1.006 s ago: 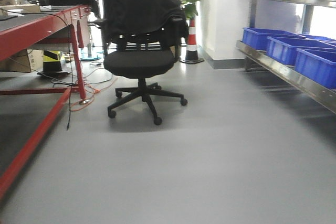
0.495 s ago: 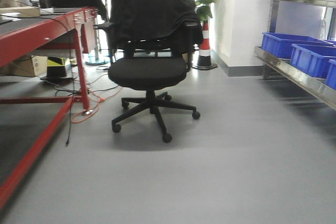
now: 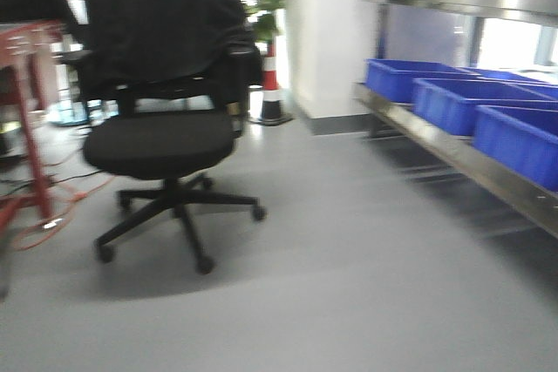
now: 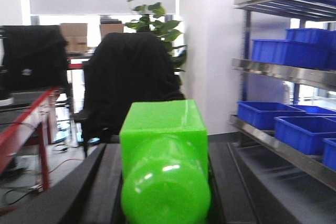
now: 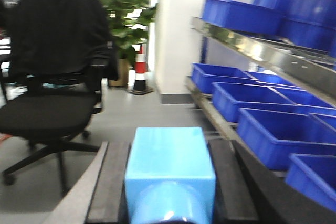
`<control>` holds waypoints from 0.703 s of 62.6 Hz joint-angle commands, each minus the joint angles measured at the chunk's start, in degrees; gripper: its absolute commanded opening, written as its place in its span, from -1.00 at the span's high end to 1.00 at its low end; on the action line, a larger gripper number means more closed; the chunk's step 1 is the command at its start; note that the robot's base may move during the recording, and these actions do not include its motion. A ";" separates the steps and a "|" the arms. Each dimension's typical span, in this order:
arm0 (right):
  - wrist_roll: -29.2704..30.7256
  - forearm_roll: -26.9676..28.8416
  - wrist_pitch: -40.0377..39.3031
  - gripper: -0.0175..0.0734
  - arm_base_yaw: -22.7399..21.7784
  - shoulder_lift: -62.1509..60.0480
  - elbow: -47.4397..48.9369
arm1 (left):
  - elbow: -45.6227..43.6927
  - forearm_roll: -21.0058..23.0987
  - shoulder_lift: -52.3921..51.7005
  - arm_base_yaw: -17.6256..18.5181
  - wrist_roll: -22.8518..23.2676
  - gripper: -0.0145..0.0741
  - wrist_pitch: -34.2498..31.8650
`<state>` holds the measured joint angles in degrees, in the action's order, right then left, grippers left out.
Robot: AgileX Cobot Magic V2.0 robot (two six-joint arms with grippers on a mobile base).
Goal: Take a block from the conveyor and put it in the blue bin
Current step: 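Drive the base away from the conveyor holding both blocks, then drive up to the metal shelf of blue bins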
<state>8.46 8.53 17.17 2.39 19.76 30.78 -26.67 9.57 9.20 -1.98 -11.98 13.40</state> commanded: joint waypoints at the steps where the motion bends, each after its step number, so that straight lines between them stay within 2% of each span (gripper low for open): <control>1: 0.25 -0.79 -1.33 0.97 0.06 -0.32 0.47 | 0.11 0.37 -0.23 0.37 0.04 0.92 -1.11; 44: 0.25 -0.79 -1.33 0.97 0.06 -0.32 0.47 | 0.11 0.37 -0.23 0.37 0.04 0.92 -1.11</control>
<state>8.46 8.53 17.17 2.39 19.76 30.78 -26.67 9.57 9.20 -1.93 -11.98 13.40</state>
